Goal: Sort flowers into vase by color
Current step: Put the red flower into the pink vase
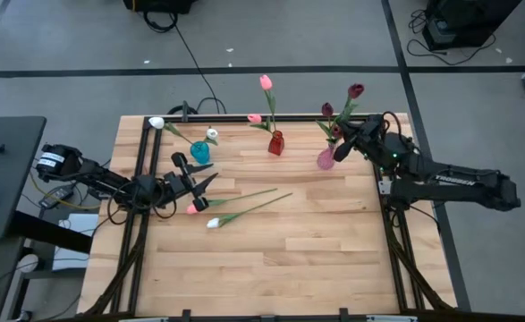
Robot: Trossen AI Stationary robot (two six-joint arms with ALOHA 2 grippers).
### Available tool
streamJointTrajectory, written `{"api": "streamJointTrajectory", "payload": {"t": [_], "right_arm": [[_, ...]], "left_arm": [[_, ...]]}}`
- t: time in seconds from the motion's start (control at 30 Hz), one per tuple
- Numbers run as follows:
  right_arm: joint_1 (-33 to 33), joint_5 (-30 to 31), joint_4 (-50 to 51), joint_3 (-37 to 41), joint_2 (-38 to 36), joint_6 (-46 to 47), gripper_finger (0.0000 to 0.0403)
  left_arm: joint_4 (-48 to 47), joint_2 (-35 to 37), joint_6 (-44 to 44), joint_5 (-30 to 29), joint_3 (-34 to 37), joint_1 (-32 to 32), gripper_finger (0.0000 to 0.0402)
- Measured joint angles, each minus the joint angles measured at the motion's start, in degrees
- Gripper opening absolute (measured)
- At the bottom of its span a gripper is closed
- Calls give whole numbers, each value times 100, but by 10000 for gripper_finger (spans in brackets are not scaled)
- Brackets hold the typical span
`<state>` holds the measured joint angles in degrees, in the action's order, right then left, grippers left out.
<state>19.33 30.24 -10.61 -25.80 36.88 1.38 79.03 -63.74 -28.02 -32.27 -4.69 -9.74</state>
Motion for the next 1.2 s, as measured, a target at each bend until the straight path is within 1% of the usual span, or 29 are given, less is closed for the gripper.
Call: {"api": "streamJointTrajectory", "payload": {"t": [0.17, 0.3, 0.7, 0.9, 1.0, 1.2], "right_arm": [[0, -6, 189, 15, 159, 120, 13], [2, -117, 167, 257, 175, 249, 13], [88, -482, -721, 1348, 60, 506, 13], [125, -497, -915, 1776, 60, 639, 13], [122, -489, -925, 1879, 60, 665, 15], [122, -467, -921, 1891, 60, 662, 33]], "left_arm": [[-92, 2, 19, -17, 0, 0, 143], [-94, 1, 43, -20, 0, 0, 143], [-94, 2, 128, -21, 0, 0, 143], [-95, 2, 128, -22, 0, 0, 143], [-95, 2, 128, -22, 0, 0, 143], [-96, 2, 128, -22, 0, 0, 143]]}}
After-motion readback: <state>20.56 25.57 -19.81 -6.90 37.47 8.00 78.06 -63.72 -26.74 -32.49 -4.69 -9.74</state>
